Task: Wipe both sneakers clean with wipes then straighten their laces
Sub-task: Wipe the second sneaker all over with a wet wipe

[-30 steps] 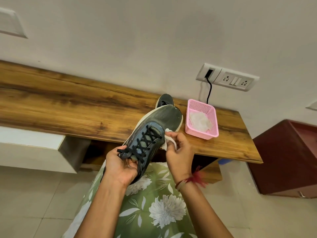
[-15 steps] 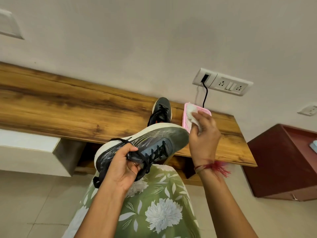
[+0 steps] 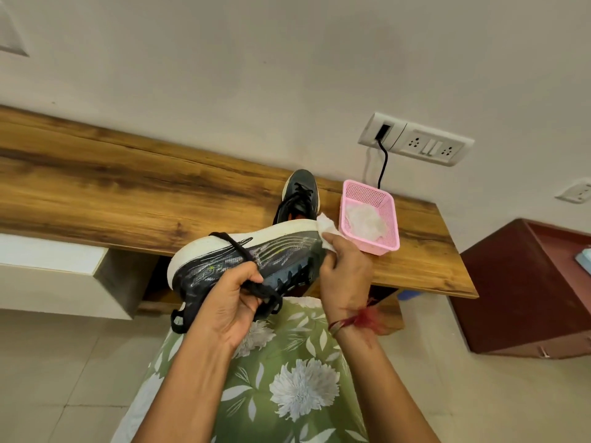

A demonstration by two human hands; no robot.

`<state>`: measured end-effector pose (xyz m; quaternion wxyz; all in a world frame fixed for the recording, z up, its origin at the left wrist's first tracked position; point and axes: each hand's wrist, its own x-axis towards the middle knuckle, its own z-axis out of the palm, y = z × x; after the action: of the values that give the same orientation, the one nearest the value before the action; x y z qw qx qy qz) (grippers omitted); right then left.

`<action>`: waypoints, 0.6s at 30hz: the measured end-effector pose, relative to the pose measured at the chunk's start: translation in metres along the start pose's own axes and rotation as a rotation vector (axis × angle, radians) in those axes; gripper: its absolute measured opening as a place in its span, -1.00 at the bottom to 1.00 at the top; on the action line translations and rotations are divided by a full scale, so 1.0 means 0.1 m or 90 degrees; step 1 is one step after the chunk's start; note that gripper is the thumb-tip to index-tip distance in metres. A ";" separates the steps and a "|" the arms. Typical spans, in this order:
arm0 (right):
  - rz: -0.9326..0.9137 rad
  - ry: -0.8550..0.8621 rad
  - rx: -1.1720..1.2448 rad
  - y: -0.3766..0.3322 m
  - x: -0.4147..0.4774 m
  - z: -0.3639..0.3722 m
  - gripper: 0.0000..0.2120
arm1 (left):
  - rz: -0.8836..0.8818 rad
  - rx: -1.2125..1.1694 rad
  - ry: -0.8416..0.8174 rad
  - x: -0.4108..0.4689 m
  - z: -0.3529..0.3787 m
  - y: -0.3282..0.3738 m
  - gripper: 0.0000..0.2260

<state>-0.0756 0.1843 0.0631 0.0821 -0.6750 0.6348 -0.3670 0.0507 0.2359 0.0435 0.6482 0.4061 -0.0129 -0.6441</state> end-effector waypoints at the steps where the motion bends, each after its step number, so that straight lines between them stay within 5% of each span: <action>1: -0.035 -0.003 0.004 -0.05 -0.06 0.04 -0.68 | 0.002 0.012 -0.013 -0.01 0.01 0.00 -0.68; 5: -0.105 -0.080 0.108 -0.18 -0.23 0.07 -0.68 | 0.009 0.030 -0.023 0.02 -0.11 0.04 -0.83; 7: -0.042 -0.147 0.223 -0.17 -0.17 -0.04 -0.69 | 0.003 0.038 -0.019 0.03 -0.15 0.07 -0.73; 9: 0.042 -0.103 0.276 -0.06 -0.07 -0.17 -0.68 | 0.009 0.040 -0.030 0.03 -0.14 0.08 -0.81; 13: 0.117 0.046 0.135 0.19 0.04 -0.23 -0.70 | 0.003 0.030 -0.056 0.00 -0.15 0.05 -0.72; 15: 0.128 0.016 0.070 0.27 0.01 -0.12 -0.65 | -0.009 0.010 -0.080 0.00 -0.15 0.03 -0.67; 18: 0.115 -0.037 0.036 0.26 -0.07 0.00 -0.58 | 0.017 0.071 -0.093 -0.04 -0.09 0.01 -0.88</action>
<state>-0.0959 0.1854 0.0449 0.1525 -0.6228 0.6796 -0.3564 0.0563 0.2436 0.0398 0.6304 0.3931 -0.1013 -0.6617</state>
